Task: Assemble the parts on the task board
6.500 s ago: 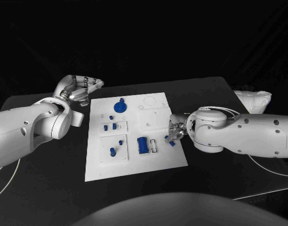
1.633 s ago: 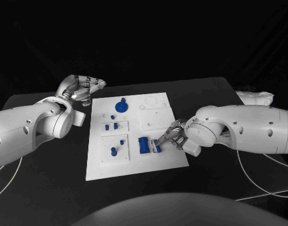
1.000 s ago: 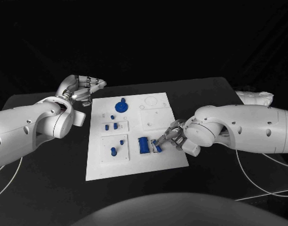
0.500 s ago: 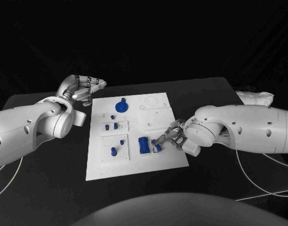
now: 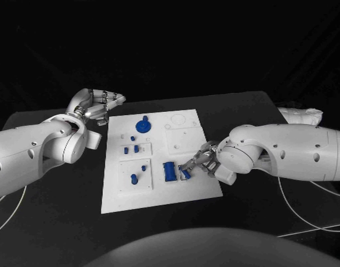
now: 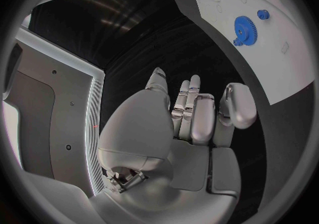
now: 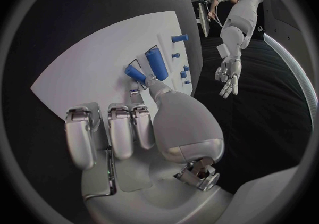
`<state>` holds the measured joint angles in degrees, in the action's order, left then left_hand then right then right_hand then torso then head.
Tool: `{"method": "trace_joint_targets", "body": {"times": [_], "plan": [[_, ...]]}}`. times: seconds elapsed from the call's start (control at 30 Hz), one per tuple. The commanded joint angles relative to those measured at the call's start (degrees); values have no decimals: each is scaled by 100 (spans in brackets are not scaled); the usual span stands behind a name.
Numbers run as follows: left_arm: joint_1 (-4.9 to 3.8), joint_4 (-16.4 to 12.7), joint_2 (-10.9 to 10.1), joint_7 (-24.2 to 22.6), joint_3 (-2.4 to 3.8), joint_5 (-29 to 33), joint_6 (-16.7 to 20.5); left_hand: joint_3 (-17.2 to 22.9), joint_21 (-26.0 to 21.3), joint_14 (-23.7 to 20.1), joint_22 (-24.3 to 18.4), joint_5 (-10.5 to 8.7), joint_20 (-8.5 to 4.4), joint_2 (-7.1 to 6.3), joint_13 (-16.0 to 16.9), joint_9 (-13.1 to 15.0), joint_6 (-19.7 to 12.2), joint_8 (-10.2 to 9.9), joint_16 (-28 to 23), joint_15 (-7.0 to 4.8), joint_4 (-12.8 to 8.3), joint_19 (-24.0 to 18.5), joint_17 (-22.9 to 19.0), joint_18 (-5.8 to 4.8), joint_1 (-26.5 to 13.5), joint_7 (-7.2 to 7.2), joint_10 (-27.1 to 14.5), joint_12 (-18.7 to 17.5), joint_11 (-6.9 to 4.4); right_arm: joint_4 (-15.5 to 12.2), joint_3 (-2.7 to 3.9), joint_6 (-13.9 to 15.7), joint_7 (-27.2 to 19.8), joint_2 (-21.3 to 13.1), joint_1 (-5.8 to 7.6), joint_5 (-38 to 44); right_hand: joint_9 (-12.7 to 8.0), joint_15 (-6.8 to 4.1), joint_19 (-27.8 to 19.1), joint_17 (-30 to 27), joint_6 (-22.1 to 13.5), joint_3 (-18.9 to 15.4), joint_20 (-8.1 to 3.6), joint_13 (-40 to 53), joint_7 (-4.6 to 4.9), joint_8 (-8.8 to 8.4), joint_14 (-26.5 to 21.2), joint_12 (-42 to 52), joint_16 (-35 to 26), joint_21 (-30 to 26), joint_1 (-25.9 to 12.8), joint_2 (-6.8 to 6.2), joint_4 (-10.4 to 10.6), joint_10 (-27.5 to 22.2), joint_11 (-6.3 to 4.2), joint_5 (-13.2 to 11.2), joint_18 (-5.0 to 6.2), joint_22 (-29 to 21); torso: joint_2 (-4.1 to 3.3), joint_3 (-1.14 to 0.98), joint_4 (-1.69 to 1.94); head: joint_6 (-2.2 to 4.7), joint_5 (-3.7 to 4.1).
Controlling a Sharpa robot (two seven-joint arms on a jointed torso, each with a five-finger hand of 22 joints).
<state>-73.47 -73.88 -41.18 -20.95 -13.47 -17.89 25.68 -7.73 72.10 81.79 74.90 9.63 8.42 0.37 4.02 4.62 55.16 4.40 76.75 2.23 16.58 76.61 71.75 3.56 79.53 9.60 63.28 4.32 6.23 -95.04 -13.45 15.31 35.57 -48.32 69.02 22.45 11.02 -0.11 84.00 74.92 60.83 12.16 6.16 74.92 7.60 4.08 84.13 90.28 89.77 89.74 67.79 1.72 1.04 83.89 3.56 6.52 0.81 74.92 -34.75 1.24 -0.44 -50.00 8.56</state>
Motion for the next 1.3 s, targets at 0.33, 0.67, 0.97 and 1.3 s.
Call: {"method": "trace_joint_targets", "body": {"times": [0.33,0.67,0.97,1.3], "plan": [[-4,-3,16,-28,4,-13,-79,-31,-21,-55,894,23,3,52,9,9,0,25,-34,-1,9,-26,-4,57,1,-25,-19,-10,-10,-37,-4,-80,166,-12,-9,287,-38,56,600,1508,233,-198,59,1508,-11,61,587,-28,23,26,-272,15,217,611,21,-74,-81,1508,0,0,0,0,4],[-4,2,19,-28,4,-13,-81,-31,-21,-55,894,23,3,52,9,9,0,25,-34,-1,9,-26,-4,57,1,-25,-19,-10,-10,-50,-4,-79,222,-27,-9,436,-32,23,600,1508,404,-295,41,1508,-75,100,587,-28,23,26,-385,71,351,611,-33,-105,-81,1508,0,0,-1,0,3],[-4,4,27,-27,4,-13,-83,-33,-25,-55,893,23,3,55,10,9,0,26,-34,-1,9,-28,-5,58,5,-26,-19,-9,-10,-40,-4,-49,228,-13,-9,491,-26,9,600,1508,459,-311,30,1508,-99,113,587,-28,23,26,-399,102,383,611,-53,-108,-81,1508,-1,-1,1,0,11],[-4,5,32,-28,4,-13,-81,-34,-29,-55,893,24,3,59,10,9,0,26,-35,-1,8,-30,-6,59,10,-26,-19,-9,-10,-11,-4,14,242,36,-7,561,-13,-39,600,1508,591,-280,-10,1508,-168,139,587,-28,23,26,-310,194,373,611,-113,-61,-81,1508,0,3,2,0,24]]}}
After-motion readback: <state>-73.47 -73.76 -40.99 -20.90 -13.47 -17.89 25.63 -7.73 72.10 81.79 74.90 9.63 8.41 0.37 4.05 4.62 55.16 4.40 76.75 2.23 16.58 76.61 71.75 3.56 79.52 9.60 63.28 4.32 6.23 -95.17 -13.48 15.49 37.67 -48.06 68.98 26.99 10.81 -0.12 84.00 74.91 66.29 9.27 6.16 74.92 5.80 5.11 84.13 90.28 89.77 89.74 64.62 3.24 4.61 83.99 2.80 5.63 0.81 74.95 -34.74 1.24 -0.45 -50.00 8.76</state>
